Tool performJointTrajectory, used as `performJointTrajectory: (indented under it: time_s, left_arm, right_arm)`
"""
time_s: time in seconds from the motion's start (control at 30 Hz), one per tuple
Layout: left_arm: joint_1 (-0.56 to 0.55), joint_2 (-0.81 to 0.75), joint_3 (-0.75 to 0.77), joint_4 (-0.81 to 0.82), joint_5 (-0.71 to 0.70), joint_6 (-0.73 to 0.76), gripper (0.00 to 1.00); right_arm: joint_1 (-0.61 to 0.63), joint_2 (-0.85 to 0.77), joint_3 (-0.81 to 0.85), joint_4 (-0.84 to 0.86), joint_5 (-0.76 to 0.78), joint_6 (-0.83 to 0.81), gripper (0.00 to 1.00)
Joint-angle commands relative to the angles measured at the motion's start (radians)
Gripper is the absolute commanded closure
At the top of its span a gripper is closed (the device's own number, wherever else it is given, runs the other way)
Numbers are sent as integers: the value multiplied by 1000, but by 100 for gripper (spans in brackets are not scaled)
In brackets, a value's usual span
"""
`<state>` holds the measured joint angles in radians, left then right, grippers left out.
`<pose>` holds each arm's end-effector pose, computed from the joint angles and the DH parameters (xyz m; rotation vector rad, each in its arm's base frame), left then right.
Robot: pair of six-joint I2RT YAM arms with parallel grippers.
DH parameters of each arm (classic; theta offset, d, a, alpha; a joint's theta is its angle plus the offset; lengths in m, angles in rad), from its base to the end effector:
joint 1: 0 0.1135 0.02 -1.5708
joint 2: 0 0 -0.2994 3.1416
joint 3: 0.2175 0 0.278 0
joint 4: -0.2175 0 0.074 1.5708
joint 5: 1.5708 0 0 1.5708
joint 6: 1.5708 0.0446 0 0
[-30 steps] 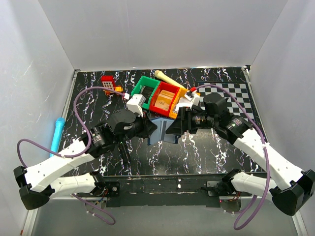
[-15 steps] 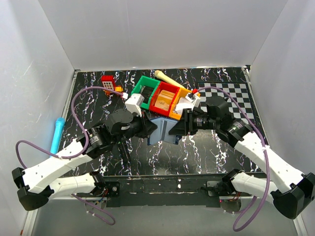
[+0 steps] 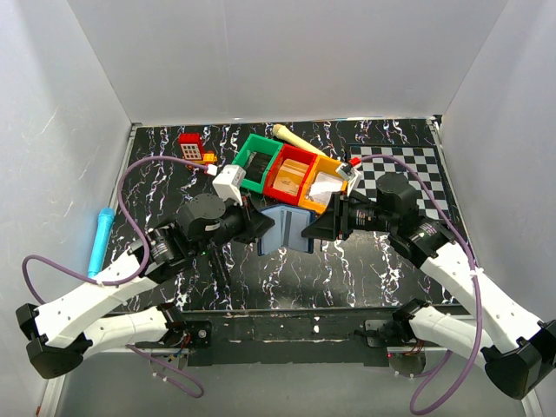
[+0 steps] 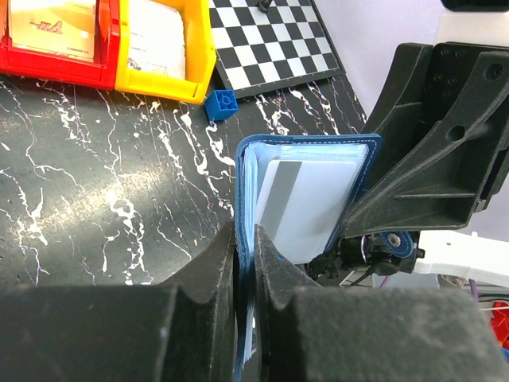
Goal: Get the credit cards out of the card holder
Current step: Open the card holder at the center of the board.
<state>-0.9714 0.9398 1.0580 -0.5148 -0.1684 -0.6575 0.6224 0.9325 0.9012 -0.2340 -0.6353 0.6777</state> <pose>0.1273 -0.1730 0.4013 0.2088 2.0629 -0.8819 0.1640 0.1503 0.3766 -0.4459 2.0073 1.4447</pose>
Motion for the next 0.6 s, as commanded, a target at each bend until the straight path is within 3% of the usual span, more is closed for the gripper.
performJointTrajectory:
  time_s: [0.0, 0.2, 0.57]
  left_arm:
    - [11, -29, -9, 35, 4, -8, 100]
    - [22, -35, -19, 35, 9, -13, 100]
    - [28, -39, -35, 53, 27, -19, 100]
  right_arm:
    - [-7, -21, -1, 56, -35, 6, 58]
    - [-20, -31, -8, 62, -44, 14, 59]
    - [-24, -31, -21, 85, -56, 29, 78]
